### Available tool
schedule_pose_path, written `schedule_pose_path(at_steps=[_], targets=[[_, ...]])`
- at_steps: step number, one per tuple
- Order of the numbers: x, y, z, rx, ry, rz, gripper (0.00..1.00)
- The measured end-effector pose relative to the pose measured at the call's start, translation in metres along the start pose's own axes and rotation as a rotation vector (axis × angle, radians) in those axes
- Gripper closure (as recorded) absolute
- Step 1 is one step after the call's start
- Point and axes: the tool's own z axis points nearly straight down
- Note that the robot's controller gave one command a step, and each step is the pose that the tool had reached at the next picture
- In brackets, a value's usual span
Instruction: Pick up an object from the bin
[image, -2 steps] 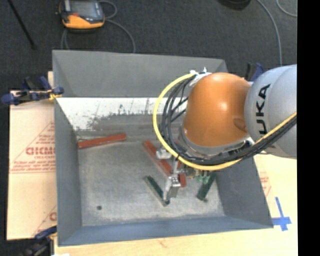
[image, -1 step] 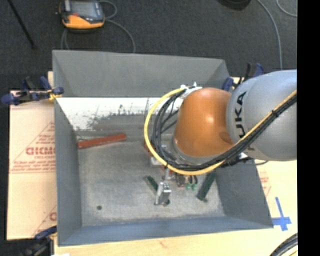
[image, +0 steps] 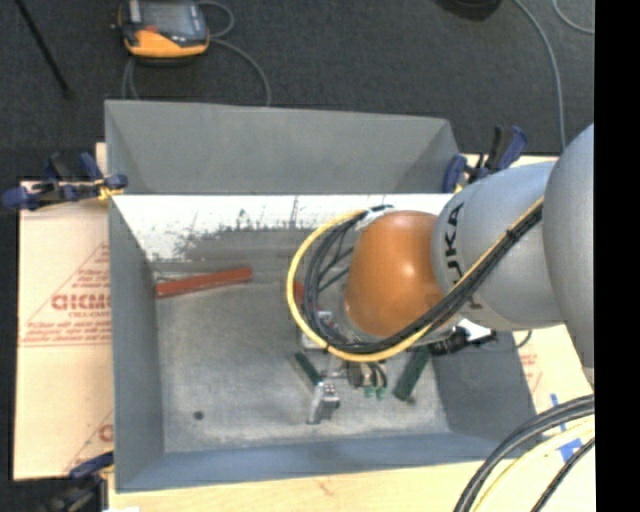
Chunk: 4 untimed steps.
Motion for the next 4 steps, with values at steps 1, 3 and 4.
schedule_pose_path(at_steps=[1,3,4], targets=[[-0.033,-0.026,0.000,0.003,0.017,0.002,0.00],[-0.018,-0.020,0.047,0.001,-0.003,-0.109,1.00],[-0.015,-0.011,-0.114,0.002,0.001,-0.110,1.00]])
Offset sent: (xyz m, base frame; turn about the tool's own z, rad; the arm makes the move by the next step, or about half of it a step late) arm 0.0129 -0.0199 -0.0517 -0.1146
